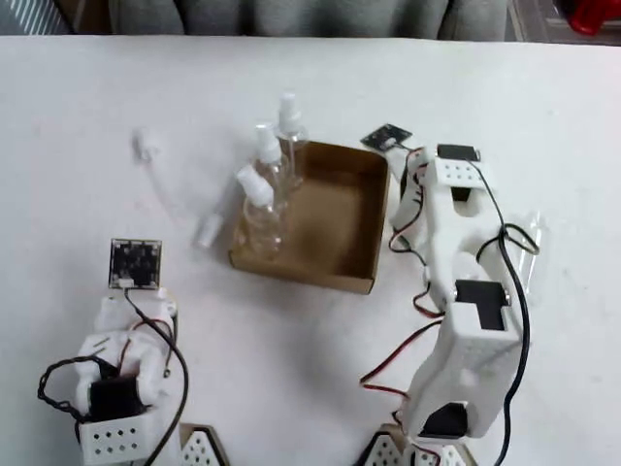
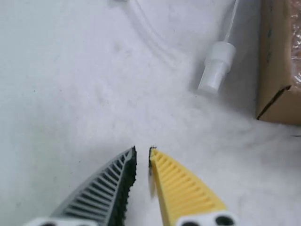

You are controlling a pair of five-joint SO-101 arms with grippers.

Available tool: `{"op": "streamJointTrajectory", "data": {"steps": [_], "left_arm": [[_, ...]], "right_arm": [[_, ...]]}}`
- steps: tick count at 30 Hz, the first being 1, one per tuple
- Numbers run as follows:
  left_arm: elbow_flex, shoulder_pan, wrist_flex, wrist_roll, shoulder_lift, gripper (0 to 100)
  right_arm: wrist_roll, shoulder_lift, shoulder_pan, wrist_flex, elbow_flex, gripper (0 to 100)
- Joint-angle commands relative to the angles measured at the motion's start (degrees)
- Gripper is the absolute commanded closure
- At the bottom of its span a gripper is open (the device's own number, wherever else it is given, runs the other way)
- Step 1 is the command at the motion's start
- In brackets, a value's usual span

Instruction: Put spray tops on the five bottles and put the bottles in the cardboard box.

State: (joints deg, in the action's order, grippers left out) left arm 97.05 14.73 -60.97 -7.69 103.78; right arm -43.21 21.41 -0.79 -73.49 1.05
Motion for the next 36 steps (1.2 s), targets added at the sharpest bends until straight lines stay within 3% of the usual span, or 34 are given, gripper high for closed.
{"op": "streamJointTrajectory", "data": {"steps": [1, 4, 8, 10, 16, 20, 30, 36], "left_arm": [[0.0, 0.48, 0.53, -0.62, -0.13, 94], [0.0, 0.48, 0.53, -0.62, -0.13, 94], [0.0, 0.48, 0.53, -0.62, -0.13, 94], [0.0, 0.48, 0.53, -0.62, -0.13, 94], [0.0, 0.48, 0.53, -0.62, -0.13, 94], [0.0, 0.48, 0.53, -0.62, -0.13, 94], [0.0, 0.48, 0.53, -0.62, -0.13, 94], [0.0, 0.48, 0.53, -0.62, -0.13, 94]], "right_arm": [[-0.44, -0.48, -0.57, 0.4, -2.29, 77.2], [-0.26, -0.57, -1.71, -0.22, -2.55, 81.3], [0.0, -0.57, -3.03, -2.68, -6.24, 99.5], [1.49, -0.57, -4.18, -5.93, -8.79, 95.4], [17.05, -0.57, -8.66, -19.3, -21.19, 97.9], [22.07, -2.24, -11.47, -25.36, -25.58, 98.2], [21.19, -24.4, -18.68, -25.01, -7.38, 98.2], [19.34, -33.71, -19.3, -22.55, 6.51, 98.2]]}}
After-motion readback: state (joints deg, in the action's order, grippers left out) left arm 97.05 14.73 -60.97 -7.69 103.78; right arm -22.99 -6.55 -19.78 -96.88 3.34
